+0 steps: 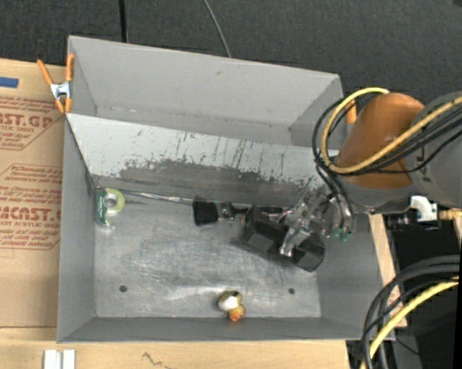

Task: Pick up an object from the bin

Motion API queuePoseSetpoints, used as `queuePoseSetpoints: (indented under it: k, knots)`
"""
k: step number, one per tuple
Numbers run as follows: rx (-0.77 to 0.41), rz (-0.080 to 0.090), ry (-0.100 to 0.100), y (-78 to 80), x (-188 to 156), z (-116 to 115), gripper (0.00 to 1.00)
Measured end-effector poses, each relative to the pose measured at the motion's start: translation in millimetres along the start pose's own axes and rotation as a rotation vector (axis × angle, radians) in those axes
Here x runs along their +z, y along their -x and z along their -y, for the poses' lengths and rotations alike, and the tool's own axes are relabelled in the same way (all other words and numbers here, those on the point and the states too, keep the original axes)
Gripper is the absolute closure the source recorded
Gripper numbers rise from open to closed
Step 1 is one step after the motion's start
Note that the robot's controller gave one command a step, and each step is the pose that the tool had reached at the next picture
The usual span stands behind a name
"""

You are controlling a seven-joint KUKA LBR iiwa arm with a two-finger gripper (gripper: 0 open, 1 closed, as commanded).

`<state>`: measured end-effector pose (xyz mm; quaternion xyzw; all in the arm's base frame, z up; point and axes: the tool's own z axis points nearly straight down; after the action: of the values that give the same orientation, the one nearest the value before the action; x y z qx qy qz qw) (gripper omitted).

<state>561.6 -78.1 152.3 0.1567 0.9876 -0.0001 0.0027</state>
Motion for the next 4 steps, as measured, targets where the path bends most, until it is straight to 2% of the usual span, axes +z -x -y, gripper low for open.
queuePoseSetpoints:
  k: [1, 2, 3, 4]
  knots:
    - [-0.005, -0.014, -0.003, -11.2, 10.7, 5.5, 1.0]
    - [-0.008, -0.012, -0.002, -2.9, -30.2, -1.1, 1.0]
    - [-0.024, 0.001, 0.0, -20.8, -10.4, 3.9, 1.0]
    - [-0.03, -0.02, -0.003, -20.5, -37.2, 9.0, 1.0]
